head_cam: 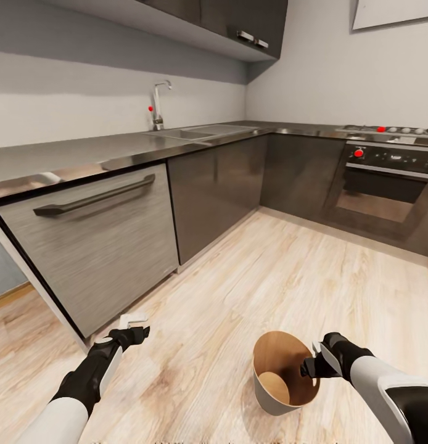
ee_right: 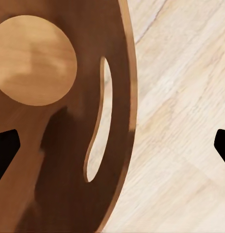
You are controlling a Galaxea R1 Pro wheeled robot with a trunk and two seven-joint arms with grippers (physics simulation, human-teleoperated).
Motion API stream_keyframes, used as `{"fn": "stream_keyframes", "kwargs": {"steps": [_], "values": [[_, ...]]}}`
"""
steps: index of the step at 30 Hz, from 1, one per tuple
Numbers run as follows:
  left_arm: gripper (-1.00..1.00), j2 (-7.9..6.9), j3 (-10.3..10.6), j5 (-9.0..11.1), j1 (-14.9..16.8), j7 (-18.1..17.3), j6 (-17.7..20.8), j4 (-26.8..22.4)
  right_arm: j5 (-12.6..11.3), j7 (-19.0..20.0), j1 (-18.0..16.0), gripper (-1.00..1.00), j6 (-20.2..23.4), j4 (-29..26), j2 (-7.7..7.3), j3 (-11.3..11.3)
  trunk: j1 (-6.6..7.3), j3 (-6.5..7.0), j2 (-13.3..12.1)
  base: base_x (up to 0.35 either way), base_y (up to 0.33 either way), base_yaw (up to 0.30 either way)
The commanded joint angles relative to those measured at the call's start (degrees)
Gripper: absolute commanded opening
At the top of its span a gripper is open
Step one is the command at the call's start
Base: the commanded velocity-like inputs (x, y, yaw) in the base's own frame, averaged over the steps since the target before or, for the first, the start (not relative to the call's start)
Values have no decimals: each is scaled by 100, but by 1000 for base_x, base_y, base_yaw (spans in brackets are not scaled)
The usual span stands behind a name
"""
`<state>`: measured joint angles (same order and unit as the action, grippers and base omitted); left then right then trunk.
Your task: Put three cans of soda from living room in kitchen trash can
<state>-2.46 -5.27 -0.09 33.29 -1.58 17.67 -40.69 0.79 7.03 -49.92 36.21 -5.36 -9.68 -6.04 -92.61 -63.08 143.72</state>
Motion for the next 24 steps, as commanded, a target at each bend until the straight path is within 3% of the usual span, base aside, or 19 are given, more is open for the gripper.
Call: {"fn": "stream_keyframes", "kwargs": {"steps": [1, 8, 15, 16, 24], "values": [[100, 0, 0, 0, 1, 0, 0, 0, 0, 0, 0, 100, 0, 0, 0, 1, -2, -23, 2, 2, 0, 0], [100, 0, 0, -16, 2, 0, 0, 6, -2, 0, 3, 100, 0, 0, 1, 2, -20, -178, 11, 0, 0, 0], [100, 0, 0, -1, 1, 0, 0, 1, -2, 0, 16, 100, 0, 6, 4, -2, -20, -178, 11, 0, 0, 0], [100, 0, 0, 4, 2, 0, 0, 0, -1, 0, 23, -100, 0, 1, 4, -2, -20, -178, 11, 0, 0, 0], [100, 0, 1, 7, 0, 0, 0, 0, -2, 0, 60, -100, -14, -30, -1, -1, -20, -178, 11, 0, 0, 0]]}}
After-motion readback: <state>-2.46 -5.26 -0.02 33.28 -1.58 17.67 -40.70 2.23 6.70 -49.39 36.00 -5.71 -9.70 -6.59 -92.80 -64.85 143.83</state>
